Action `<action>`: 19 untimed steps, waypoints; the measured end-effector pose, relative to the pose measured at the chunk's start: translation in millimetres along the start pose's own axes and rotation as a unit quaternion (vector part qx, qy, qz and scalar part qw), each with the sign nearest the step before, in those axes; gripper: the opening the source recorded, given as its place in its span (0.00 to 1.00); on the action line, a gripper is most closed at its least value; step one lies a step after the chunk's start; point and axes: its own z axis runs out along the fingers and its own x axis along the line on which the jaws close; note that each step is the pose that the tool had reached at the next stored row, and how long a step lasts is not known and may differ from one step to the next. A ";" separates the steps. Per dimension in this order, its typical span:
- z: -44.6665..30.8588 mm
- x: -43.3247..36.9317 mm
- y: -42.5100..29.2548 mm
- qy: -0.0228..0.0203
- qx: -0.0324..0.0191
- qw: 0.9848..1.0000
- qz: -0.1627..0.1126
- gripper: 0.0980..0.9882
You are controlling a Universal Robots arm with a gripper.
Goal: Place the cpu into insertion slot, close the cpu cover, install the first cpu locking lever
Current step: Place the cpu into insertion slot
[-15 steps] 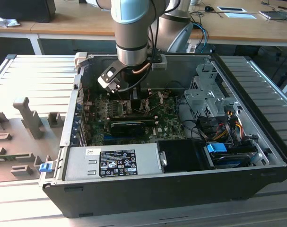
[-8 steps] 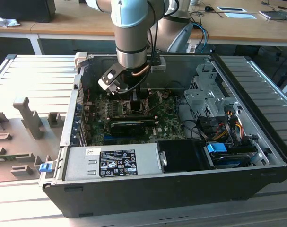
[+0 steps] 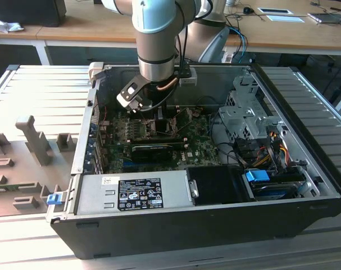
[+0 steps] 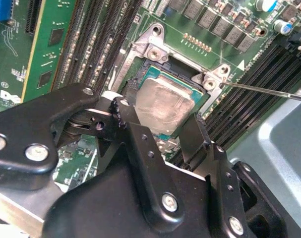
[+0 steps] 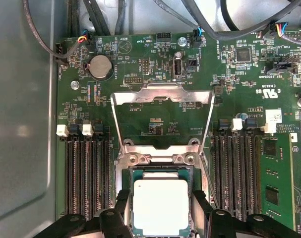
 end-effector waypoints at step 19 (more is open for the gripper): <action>-16.1 0.8 1.4 -0.008 0.000 1.000 -0.001 0.13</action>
